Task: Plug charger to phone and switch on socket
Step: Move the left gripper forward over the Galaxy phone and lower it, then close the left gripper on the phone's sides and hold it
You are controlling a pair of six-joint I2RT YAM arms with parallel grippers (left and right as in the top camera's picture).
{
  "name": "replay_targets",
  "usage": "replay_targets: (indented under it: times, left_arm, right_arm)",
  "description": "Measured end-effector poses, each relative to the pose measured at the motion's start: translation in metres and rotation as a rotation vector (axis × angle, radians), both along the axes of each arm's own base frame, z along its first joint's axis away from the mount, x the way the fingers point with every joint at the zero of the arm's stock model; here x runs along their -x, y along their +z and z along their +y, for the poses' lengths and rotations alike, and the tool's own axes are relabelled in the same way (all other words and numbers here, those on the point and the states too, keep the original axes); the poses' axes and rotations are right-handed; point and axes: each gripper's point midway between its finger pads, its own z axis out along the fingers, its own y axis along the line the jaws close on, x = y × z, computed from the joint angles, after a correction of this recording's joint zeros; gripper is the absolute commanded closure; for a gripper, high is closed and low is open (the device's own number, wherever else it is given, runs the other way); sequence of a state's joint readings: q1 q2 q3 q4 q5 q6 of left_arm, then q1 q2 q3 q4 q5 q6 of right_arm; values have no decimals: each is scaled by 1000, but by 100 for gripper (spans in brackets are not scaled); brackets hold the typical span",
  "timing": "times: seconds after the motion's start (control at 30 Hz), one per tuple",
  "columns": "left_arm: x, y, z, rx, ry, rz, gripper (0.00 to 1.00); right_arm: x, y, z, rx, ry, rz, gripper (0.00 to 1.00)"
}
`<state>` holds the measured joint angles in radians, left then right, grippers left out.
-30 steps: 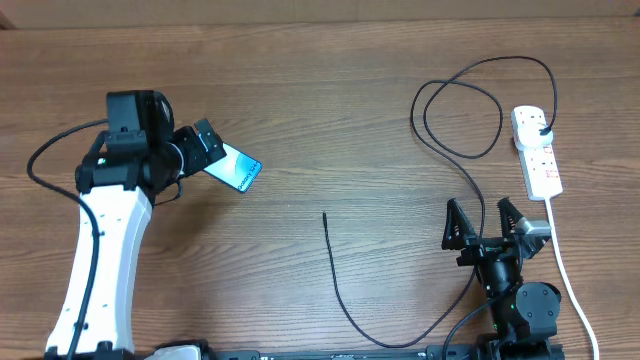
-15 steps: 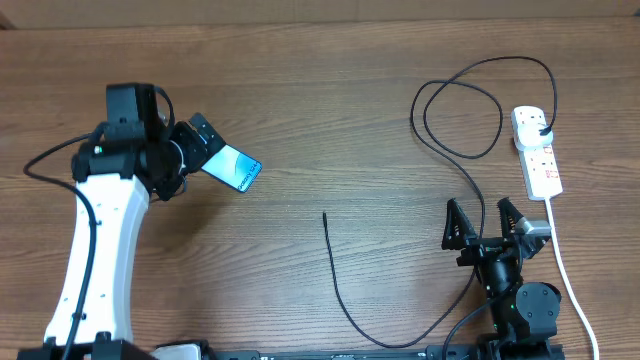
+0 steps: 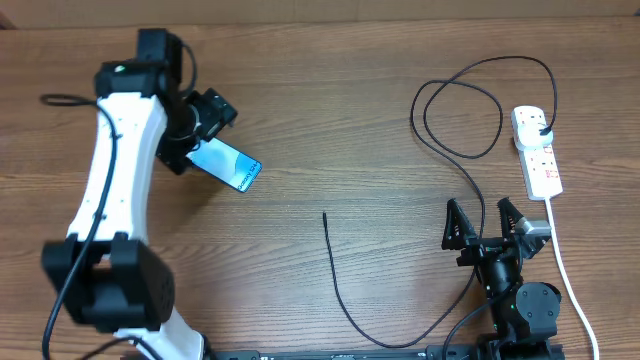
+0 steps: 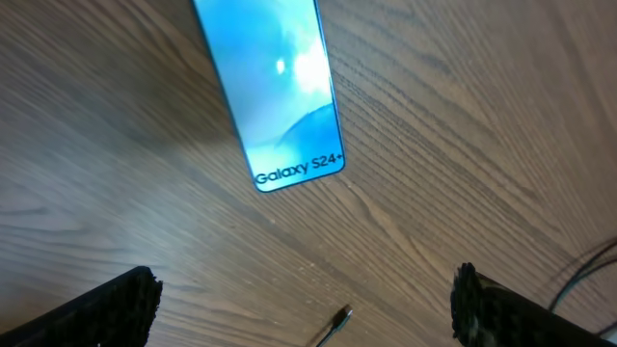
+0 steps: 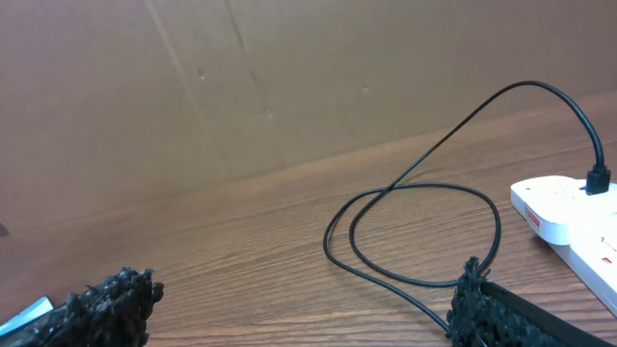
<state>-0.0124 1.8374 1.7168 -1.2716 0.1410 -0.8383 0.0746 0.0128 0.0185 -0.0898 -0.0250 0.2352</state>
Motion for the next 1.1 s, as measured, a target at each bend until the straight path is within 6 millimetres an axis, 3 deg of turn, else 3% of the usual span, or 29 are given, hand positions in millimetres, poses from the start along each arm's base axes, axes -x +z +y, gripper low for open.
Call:
replay_targets:
  times: [0.2,0.7,1.1]
  left_arm:
    - [-5,-26,-8,7,64,77,0]
    - [-14,-78,2,-56,111,177,0]
    - [-25,-90,7,-84,123,155,0]
  right_arm:
    - [0,0,0,0,0,0,0]
    - [0,0,0,0,0,0,0]
    - [0,0,0,0,0,0,0]
